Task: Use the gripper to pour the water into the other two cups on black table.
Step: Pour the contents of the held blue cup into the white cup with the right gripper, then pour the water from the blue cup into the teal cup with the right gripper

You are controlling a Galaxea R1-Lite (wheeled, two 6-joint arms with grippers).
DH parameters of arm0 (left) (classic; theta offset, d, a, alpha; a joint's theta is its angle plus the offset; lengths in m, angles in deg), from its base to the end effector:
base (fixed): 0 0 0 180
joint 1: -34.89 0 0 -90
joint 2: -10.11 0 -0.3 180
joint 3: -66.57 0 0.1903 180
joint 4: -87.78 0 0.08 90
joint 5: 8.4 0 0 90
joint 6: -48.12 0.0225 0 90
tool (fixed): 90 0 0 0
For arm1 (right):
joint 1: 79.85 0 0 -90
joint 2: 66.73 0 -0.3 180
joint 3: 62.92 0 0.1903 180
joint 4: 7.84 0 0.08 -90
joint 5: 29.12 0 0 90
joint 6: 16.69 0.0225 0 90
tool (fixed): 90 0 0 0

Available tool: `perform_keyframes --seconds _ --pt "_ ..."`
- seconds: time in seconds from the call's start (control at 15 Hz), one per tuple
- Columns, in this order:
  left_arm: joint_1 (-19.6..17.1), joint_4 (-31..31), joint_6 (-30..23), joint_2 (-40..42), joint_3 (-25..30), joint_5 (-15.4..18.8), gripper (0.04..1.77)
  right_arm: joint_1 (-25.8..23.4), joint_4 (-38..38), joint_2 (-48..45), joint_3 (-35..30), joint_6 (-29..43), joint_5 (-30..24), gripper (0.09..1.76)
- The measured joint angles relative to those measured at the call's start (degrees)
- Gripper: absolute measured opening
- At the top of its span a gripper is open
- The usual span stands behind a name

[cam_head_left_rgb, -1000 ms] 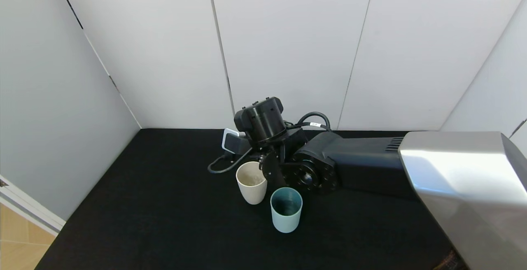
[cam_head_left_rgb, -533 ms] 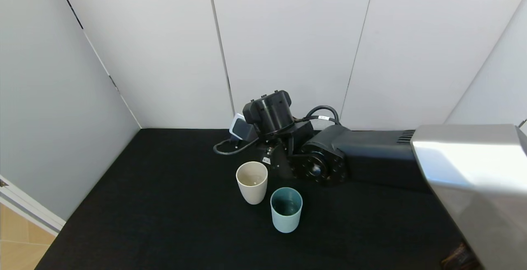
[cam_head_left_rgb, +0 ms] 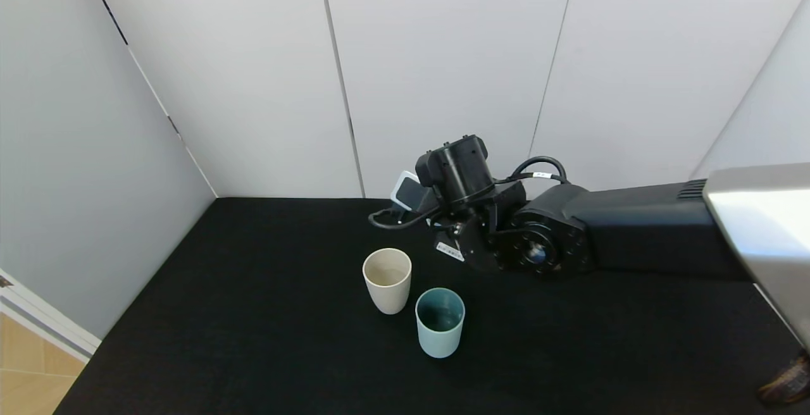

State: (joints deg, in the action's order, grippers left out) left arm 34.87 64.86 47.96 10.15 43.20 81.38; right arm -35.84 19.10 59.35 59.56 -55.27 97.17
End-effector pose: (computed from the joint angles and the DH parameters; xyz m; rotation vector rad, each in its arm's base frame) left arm -0.0229 0.0001 0.0763 -0.0028 -0.0086 0.0042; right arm 0.3337 0.3039 0.1806 -1.0065 0.3547 0.2690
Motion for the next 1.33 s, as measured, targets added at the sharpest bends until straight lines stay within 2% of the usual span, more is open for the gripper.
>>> perform_keyframes --seconds 0.4,0.8,0.93,1.33 --pt "0.0 0.0 0.0 0.0 0.0 0.0 1.72 -1.51 -0.41 -9.2 -11.98 1.77 -1.18 1.32" --pt "-0.02 0.0 0.0 0.0 0.0 -0.02 1.72 -1.01 -1.73 -16.1 -22.35 2.21 -1.87 1.32" --pt "-0.02 0.0 0.0 0.0 0.0 -0.02 1.72 -0.77 -4.23 -17.07 -24.36 1.93 -1.9 1.32" --pt "0.0 0.0 0.0 0.0 0.0 0.0 1.72 0.28 -4.39 -16.98 -25.21 0.94 -1.79 1.32"
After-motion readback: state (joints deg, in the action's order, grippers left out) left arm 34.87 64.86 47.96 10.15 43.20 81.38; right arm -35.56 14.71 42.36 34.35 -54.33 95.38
